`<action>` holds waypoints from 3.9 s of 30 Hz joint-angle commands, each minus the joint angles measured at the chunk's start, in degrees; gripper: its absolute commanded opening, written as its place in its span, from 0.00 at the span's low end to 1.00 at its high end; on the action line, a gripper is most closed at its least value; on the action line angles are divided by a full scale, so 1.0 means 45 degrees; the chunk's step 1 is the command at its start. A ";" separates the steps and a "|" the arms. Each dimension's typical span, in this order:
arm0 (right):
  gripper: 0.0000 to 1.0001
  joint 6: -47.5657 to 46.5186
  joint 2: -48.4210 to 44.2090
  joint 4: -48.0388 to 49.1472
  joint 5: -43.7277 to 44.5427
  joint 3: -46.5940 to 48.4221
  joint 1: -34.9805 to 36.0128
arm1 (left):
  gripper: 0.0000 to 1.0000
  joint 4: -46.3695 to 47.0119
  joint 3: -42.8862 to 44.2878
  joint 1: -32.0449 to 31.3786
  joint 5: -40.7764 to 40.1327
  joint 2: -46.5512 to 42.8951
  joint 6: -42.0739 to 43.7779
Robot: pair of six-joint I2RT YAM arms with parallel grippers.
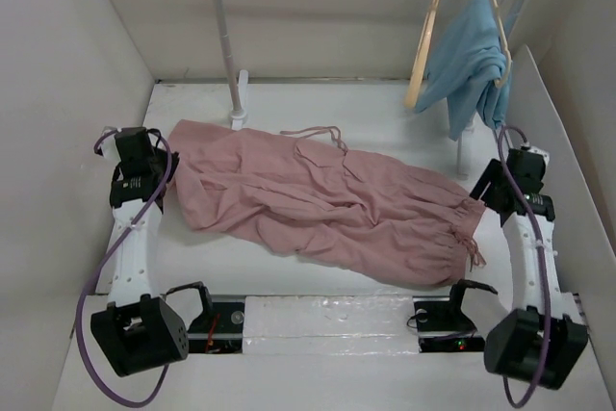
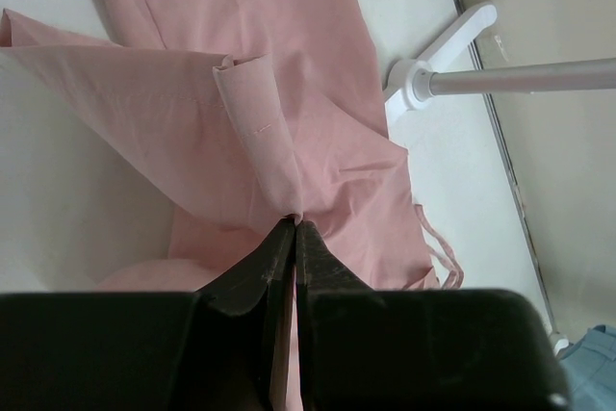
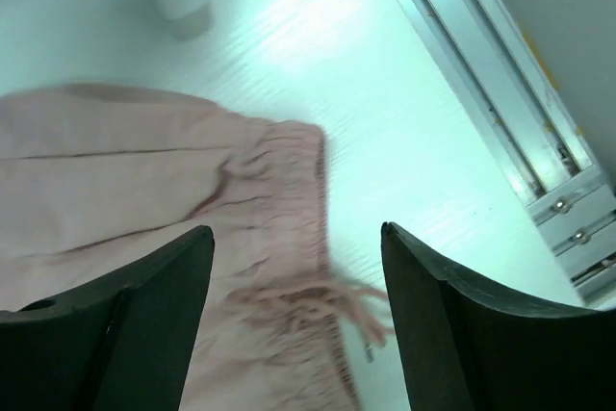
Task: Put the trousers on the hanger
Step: Flatten out the trousers at the center of the board, then fold the trousers at the center of the board.
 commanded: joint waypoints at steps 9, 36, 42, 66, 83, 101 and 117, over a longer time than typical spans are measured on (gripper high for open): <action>0.91 -0.6262 0.6121 0.4100 -0.5353 0.0381 -0.3579 | 0.00 0.0315 0.0539 -0.0026 -0.0258 0.0263 0.0288; 0.58 -0.6515 0.9594 0.6467 -0.7443 0.4479 -0.3892 | 0.00 -0.0212 0.0734 0.0560 -0.1801 0.0264 0.0678; 1.00 -0.5817 0.7811 0.4398 -0.6529 0.4157 -0.3892 | 0.00 -0.0330 0.1086 0.0560 -0.1549 0.0264 0.0542; 0.76 -0.3958 0.2864 0.5934 -0.8301 -0.4872 -0.6783 | 0.00 0.0315 0.0383 0.0306 -0.0669 0.0147 0.0366; 0.02 -0.5612 0.2932 0.4093 -0.7543 -0.4077 -0.7504 | 0.00 -0.0658 0.0986 0.0306 -0.3415 0.0145 0.0951; 0.00 -0.6984 0.0343 -0.3925 -0.4576 0.2090 0.0728 | 0.00 -0.4919 0.2632 0.0247 -0.9010 0.0498 0.1323; 0.00 -0.6225 0.0109 -0.4576 -0.2500 0.3154 0.2165 | 0.00 -0.3593 0.3544 0.0678 -0.8308 0.2467 0.1541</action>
